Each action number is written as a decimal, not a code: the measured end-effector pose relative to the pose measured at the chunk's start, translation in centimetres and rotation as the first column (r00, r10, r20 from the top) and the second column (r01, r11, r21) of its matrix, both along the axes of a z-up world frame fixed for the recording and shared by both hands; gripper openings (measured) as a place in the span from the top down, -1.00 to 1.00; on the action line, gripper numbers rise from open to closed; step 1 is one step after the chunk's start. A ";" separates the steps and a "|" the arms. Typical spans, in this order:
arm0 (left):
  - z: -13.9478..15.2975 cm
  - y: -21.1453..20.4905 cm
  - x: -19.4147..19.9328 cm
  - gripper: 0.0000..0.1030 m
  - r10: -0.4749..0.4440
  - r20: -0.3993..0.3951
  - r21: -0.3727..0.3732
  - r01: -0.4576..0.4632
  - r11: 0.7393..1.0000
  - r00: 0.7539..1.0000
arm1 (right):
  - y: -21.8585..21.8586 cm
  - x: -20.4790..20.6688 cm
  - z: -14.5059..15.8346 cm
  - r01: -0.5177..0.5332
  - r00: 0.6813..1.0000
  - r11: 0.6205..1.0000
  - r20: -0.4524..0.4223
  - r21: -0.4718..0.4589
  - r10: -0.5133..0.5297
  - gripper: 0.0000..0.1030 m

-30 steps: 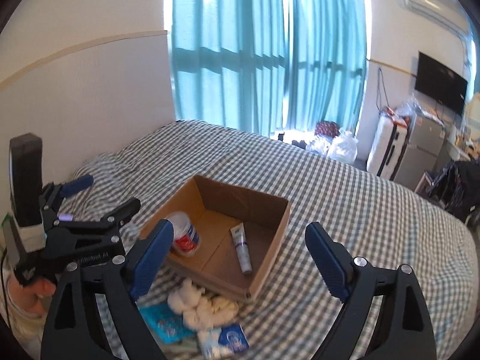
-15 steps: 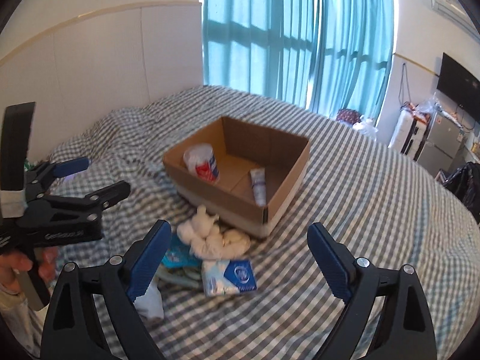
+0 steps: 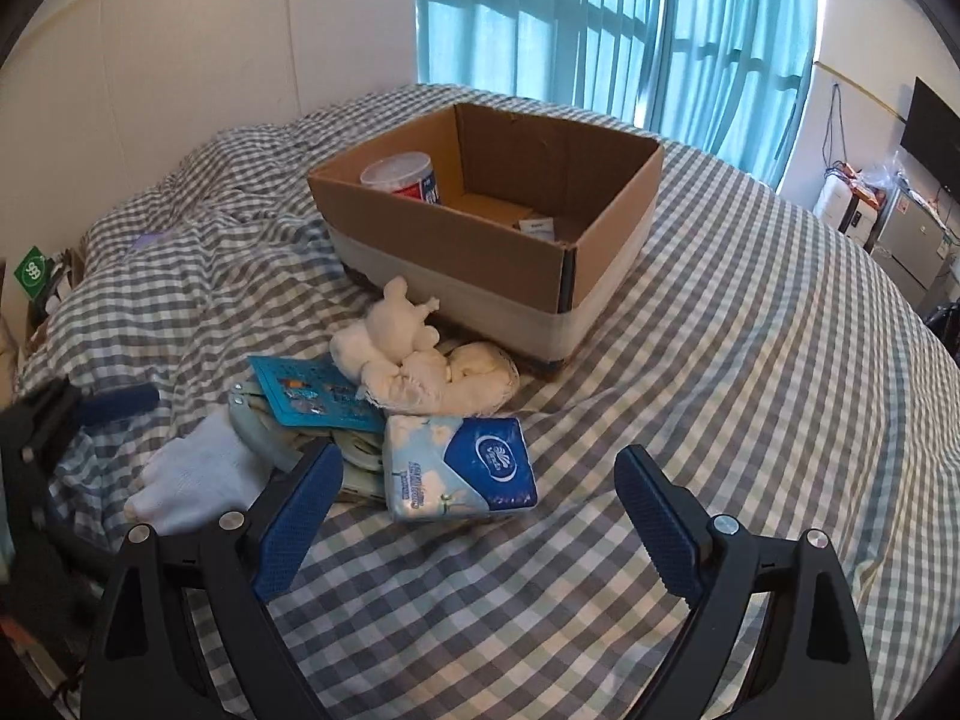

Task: Organize objects
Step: 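Grasp the white socks with the left tool while the right grasps the Vinda tissue pack, then lower the socks into the box and open the left tool, then grasp the second white sock pair with the left tool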

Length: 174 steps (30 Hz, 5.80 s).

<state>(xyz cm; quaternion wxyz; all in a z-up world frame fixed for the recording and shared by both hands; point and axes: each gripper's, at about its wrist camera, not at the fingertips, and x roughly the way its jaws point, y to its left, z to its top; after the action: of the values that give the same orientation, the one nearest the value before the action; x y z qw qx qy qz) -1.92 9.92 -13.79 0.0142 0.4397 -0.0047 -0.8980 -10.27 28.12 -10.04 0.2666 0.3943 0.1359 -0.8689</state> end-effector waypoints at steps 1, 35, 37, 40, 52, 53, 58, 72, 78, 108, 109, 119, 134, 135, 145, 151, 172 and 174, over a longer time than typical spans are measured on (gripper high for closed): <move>-0.4 0.3 0.0 -1.00 -0.016 0.011 -0.005 0.016 1.000 1.000 | 0.0 -0.1 -0.1 0.004 1.000 1.000 0.006 0.002 -0.004 -0.79; 1.4 -4.5 -1.6 0.01 -0.008 -0.008 0.127 0.009 0.992 1.000 | -2.3 -4.3 -6.5 0.022 0.964 0.997 0.263 0.072 -0.040 -0.44; 1.6 -4.5 -1.3 0.01 -0.011 -0.012 0.128 0.012 0.992 1.000 | -2.2 -3.9 -6.3 0.031 0.967 0.996 0.249 0.080 -0.050 -0.43; 2.1 -4.5 -0.9 0.01 -0.017 -0.023 0.133 0.020 0.991 1.000 | -2.3 -2.7 -5.5 0.034 0.976 0.994 0.211 0.102 -0.055 -0.43; 5.0 -4.3 1.5 0.02 -0.056 -0.084 0.153 0.068 0.986 0.995 | -2.6 2.5 0.2 0.064 0.995 0.993 0.067 0.095 -0.071 -0.42; 5.3 -4.4 1.7 0.02 -0.056 -0.089 0.158 0.070 0.985 0.994 | -2.6 3.1 0.8 0.061 0.996 0.994 0.054 0.092 -0.066 -0.42; 6.7 -4.8 2.6 0.02 -0.062 -0.118 0.174 0.082 0.981 0.991 | -3.3 5.1 3.5 0.064 0.998 0.993 0.006 0.095 -0.065 -0.42; 11.5 -6.4 1.1 0.03 -0.091 -0.188 0.204 0.129 0.970 0.978 | -4.0 6.1 9.1 0.081 0.993 0.994 -0.095 0.072 -0.074 -0.42; 13.6 -6.5 -1.3 0.07 -0.131 -0.204 0.211 0.175 0.962 0.970 | -3.9 4.5 10.3 0.096 0.990 0.995 -0.105 0.035 -0.092 -0.42; 8.9 -5.3 -17.3 0.83 -0.218 -0.138 0.070 0.230 0.971 0.966 | -3.9 -9.3 7.2 0.154 0.987 0.986 -0.034 -0.063 -0.157 -0.42; 8.0 -5.3 -17.0 0.83 -0.221 -0.122 0.057 0.229 0.972 0.968 | -3.9 -9.2 6.7 0.157 0.987 0.986 -0.030 -0.058 -0.159 -0.43; 4.0 -5.5 -12.1 -0.03 -0.229 -0.053 0.040 0.231 0.972 0.972 | -3.1 -6.0 5.0 0.167 0.986 0.986 -0.012 0.003 -0.167 -0.43; 0.9 -1.5 -2.9 -0.65 -0.314 0.009 -0.021 0.314 0.949 0.950 | -2.3 2.5 6.3 0.174 0.984 0.983 -0.042 0.053 -0.172 -0.43; 0.7 -1.1 -2.7 -0.68 -0.316 0.007 -0.036 0.316 0.948 0.949 | -2.1 2.8 6.3 0.179 0.983 0.982 -0.043 0.053 -0.177 -0.43; -2.0 0.4 -3.5 -1.00 -0.354 -0.016 -0.104 0.351 0.931 0.935 | -0.3 3.5 3.8 0.200 0.979 0.979 0.022 0.037 -0.201 -0.43; -3.0 -0.6 -4.9 -1.00 -0.352 0.011 -0.031 0.352 0.935 0.936 | -0.4 3.2 2.8 0.214 0.975 0.976 0.047 0.032 -0.215 -0.43; 7.1 -3.7 -3.3 0.27 -0.392 -0.094 0.085 0.400 0.913 0.915 | -1.2 6.7 8.5 0.220 0.973 0.975 -0.078 0.019 -0.218 -0.43; 8.5 -4.0 -3.8 0.27 -0.382 -0.118 0.083 0.392 0.916 0.917 | -1.2 6.5 9.2 0.216 0.973 0.976 -0.086 0.015 -0.214 -0.43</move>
<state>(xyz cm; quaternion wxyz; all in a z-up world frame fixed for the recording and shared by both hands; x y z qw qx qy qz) -5.67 5.89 -5.32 -0.1867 0.3848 -0.0439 -0.9029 -3.73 26.91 -0.85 0.1600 0.3729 0.1140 -0.9068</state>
